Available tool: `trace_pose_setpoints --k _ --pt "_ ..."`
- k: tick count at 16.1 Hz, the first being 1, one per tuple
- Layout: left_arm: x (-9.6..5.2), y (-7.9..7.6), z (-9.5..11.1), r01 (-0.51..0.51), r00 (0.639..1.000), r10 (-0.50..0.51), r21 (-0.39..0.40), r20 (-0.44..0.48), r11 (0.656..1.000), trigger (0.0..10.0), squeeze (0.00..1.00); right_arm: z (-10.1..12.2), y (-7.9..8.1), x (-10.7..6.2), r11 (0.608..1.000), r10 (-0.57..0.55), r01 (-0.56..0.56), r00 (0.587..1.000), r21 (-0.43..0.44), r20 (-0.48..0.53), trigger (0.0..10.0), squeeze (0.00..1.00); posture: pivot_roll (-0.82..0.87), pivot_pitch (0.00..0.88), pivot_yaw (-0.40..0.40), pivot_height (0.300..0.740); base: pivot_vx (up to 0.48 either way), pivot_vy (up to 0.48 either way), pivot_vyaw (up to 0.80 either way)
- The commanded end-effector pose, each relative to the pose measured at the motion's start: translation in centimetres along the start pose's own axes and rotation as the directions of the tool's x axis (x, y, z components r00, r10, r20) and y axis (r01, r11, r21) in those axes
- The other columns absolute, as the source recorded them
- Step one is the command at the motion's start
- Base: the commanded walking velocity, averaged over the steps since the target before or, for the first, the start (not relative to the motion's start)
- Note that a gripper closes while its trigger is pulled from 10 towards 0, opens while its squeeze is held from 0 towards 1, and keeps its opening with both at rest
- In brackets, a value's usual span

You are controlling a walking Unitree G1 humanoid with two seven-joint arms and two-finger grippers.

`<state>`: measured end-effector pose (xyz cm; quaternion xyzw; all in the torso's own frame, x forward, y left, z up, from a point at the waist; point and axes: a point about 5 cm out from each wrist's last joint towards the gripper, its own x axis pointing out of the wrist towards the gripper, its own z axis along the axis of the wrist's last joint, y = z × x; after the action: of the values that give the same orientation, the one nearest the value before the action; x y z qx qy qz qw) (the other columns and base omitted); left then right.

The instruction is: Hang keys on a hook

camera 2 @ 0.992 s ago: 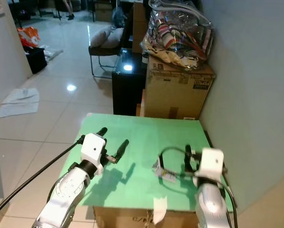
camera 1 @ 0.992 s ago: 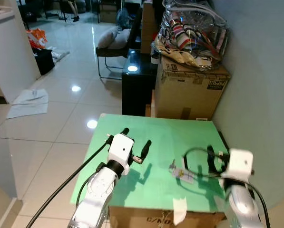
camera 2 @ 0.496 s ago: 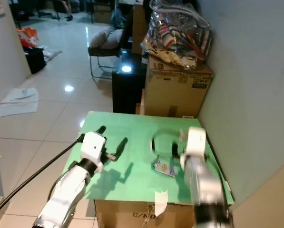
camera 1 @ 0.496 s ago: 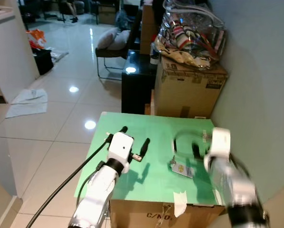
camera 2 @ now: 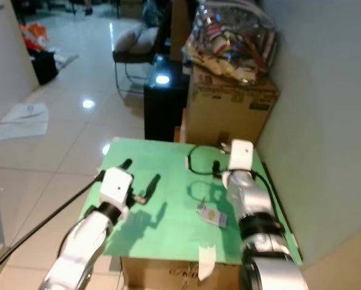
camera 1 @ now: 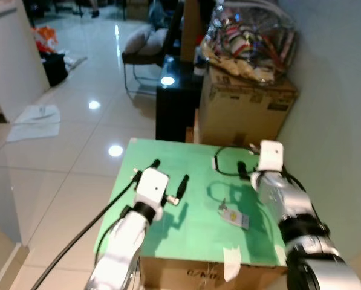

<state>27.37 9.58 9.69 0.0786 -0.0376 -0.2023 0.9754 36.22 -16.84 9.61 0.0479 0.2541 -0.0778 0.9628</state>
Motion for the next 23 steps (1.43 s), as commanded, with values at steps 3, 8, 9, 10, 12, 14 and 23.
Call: trace_pose_setpoints --k 3,8,9,10,12,14,23 --pt "-1.7 0.0 0.0 -0.018 1.0 0.018 -0.014 -0.025 1.0 10.0 0.0 -0.2 0.9 0.6 1.0 0.005 -0.005 1.0 0.02 -0.021 10.0 0.0 -0.01 0.114 -0.079 0.74 0.0 0.0 0.0" --pt "-4.4 0.5 0.5 -0.023 0.997 0.022 -0.008 -0.071 1.0 10.0 0.0 -2.5 2.4 1.0 0.999 0.029 -0.024 0.995 0.048 -0.096 10.0 0.0 0.03 0.227 -0.036 0.74 0.0 0.0 0.0" --pt "-4.7 0.7 0.6 -0.027 0.996 0.026 -0.008 -0.08 1.0 10.0 0.0 -2.7 2.6 1.0 0.999 0.035 -0.031 0.995 0.043 -0.099 10.0 0.0 0.04 0.234 -0.032 0.74 0.0 0.0 0.0" --pt "-4.9 0.7 0.7 -0.024 0.996 0.024 -0.007 -0.085 1.0 10.0 0.0 -2.8 2.5 1.0 0.999 0.022 -0.018 0.995 0.041 -0.098 10.0 0.0 0.04 0.242 -0.028 0.74 0.0 0.0 0.0" --pt "-5.0 0.7 0.8 -0.022 0.996 0.021 -0.007 -0.091 1.0 10.0 0.0 -2.9 2.6 1.0 0.999 0.034 -0.029 0.994 0.046 -0.108 10.0 0.0 0.04 0.252 -0.028 0.74 0.0 0.0 0.0" --pt "-5.3 0.7 0.8 -0.02 0.994 0.019 -0.009 -0.108 1.0 10.0 0.0 -2.9 3.4 0.9 0.995 0.066 -0.055 0.989 0.084 -0.129 10.0 0.0 0.04 0.265 -0.031 0.74 0.0 0.0 0.0" --pt "-5.7 -0.4 0.8 0.021 0.99 -0.029 -0.055 -0.136 0.998 10.0 0.0 -5.9 4.2 0.5 0.989 0.112 -0.085 0.966 0.123 -0.232 10.0 0.0 0.03 0.263 -0.046 0.74 0.0 0.0 0.0"
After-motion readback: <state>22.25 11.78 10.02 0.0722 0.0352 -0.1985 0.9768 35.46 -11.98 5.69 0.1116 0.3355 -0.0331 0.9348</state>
